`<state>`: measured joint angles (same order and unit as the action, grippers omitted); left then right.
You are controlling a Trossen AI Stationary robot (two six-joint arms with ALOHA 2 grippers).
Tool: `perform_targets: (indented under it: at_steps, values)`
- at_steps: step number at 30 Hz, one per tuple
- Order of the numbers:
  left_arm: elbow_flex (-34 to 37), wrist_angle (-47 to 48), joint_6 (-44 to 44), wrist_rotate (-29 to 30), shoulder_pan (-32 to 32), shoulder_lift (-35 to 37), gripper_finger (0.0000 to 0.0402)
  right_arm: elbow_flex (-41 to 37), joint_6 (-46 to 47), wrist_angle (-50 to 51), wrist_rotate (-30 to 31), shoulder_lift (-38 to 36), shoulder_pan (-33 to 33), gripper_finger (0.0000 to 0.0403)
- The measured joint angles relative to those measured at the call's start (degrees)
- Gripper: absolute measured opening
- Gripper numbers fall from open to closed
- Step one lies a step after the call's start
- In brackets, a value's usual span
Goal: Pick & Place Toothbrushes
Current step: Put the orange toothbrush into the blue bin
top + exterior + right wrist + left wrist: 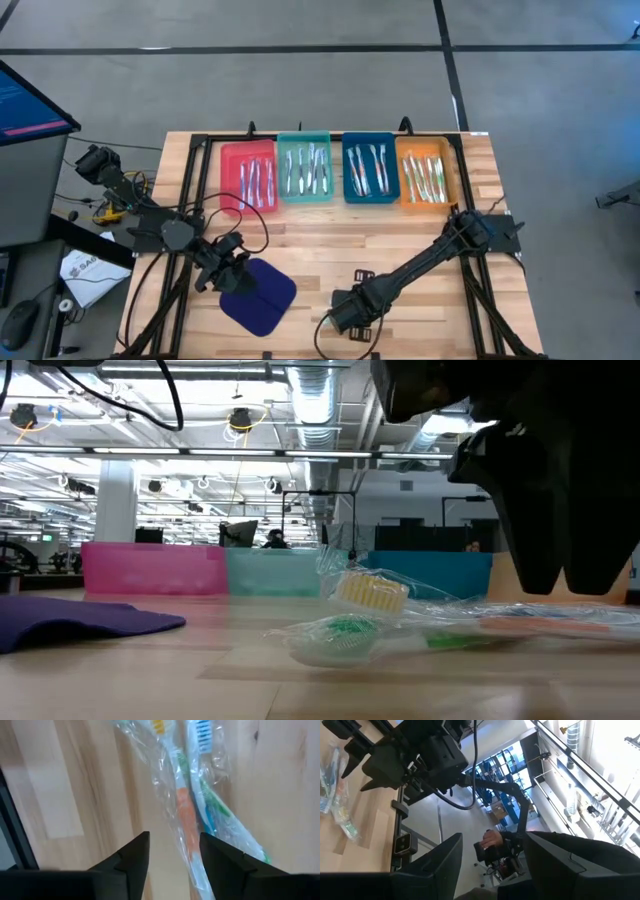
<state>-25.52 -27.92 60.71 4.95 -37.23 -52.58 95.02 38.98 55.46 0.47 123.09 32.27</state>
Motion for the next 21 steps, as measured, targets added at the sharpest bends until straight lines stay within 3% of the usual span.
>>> perform_targets:
  at_steps: [17,21]
  values:
    - [0.0,0.0,0.0,0.0,0.0,0.0,0.0204,-0.4,0.7,-1.9,1.2,0.0,0.3,0.0159]
    - [0.0,0.0,0.1,0.7,0.0,0.0,0.0204,-3.7,4.9,-4.4,0.7,0.0,0.5,0.0156]
